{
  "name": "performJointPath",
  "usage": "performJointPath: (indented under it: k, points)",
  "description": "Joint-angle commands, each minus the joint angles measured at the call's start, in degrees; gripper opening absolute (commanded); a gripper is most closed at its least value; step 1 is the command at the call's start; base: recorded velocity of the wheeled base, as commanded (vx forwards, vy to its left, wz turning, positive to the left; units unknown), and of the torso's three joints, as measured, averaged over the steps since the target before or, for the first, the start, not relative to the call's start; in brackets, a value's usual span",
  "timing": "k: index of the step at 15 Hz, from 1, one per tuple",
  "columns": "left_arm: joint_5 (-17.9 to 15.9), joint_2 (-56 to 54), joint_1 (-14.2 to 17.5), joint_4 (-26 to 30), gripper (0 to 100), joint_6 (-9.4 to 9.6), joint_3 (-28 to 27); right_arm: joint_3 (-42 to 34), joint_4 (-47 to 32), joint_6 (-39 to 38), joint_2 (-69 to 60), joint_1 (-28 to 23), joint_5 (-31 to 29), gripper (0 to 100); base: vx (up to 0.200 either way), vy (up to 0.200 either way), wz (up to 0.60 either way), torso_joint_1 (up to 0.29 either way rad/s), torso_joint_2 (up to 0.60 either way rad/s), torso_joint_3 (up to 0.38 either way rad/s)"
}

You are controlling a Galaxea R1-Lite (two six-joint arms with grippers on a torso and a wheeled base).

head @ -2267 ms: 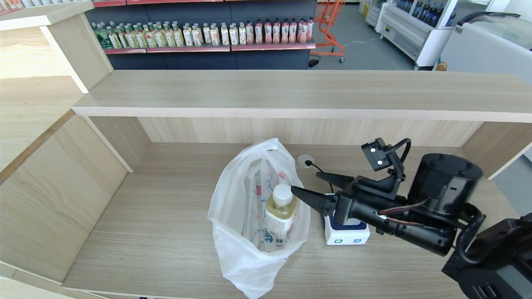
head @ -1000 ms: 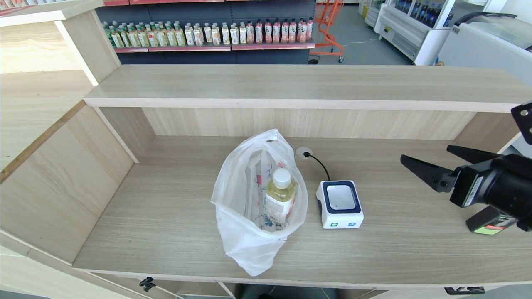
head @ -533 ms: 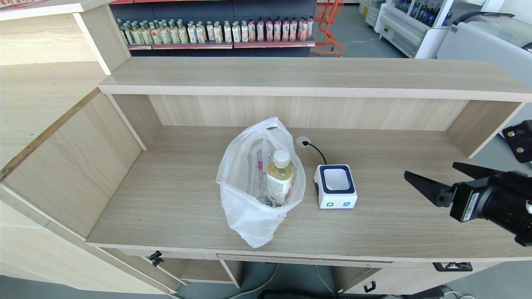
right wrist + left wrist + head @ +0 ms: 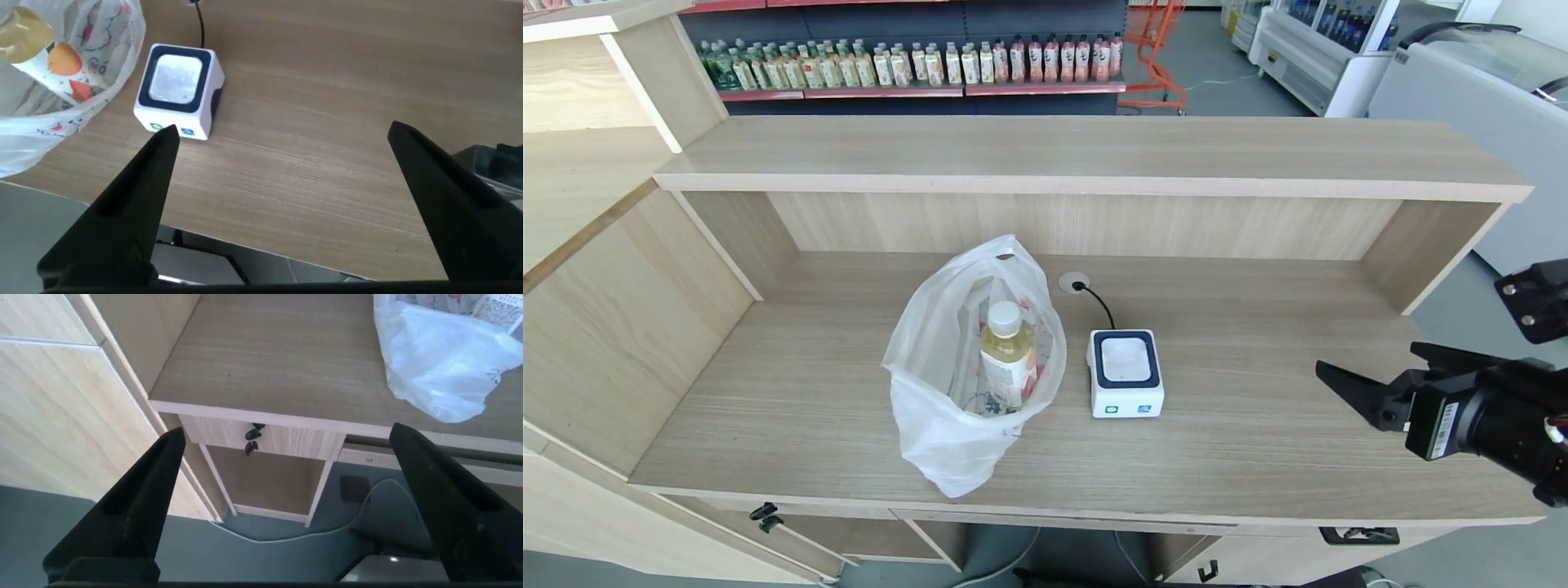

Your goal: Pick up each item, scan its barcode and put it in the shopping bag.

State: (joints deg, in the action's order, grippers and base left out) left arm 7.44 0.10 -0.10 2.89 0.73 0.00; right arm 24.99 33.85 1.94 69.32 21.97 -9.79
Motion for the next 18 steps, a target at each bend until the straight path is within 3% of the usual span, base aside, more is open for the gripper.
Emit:
performJointPath:
  k: [1, 7, 13, 16, 18]
  points:
    - [0.03, 0.08, 0.01, 0.01, 100, -0.03, 0.0, -0.47, -0.02, 0.0, 0.03, 0.27, 0.03, 100, 0.0, -0.2, 0.0, 0.002, 0.0, 0.002]
    - [0.03, 0.08, 0.01, 0.01, 100, -0.03, 0.0, -1.0, -0.72, -1.67, -1.46, 1.94, 0.12, 100, 0.0, -0.2, 0.0, 0.004, 0.0, 0.005]
    - [0.03, -0.01, 0.01, 0.01, 100, -0.03, 0.0, -0.47, -15.75, -0.53, -7.88, 2.2, -0.67, 100, 0.0, -0.033, 0.0, 0.0, 0.0, 0.0]
    - [0.03, -0.01, 0.01, 0.01, 100, -0.03, 0.0, 0.85, -25.59, 2.81, -9.64, 1.5, -7.26, 100, 0.0, 0.0, 0.0, 0.0, 0.0, 0.0]
    - [0.03, -0.01, 0.01, 0.01, 100, -0.03, 0.0, 2.69, -36.67, 4.92, -10.25, -1.23, -13.85, 100, 0.0, 0.0, 0.0, 0.0, 0.0, 0.0]
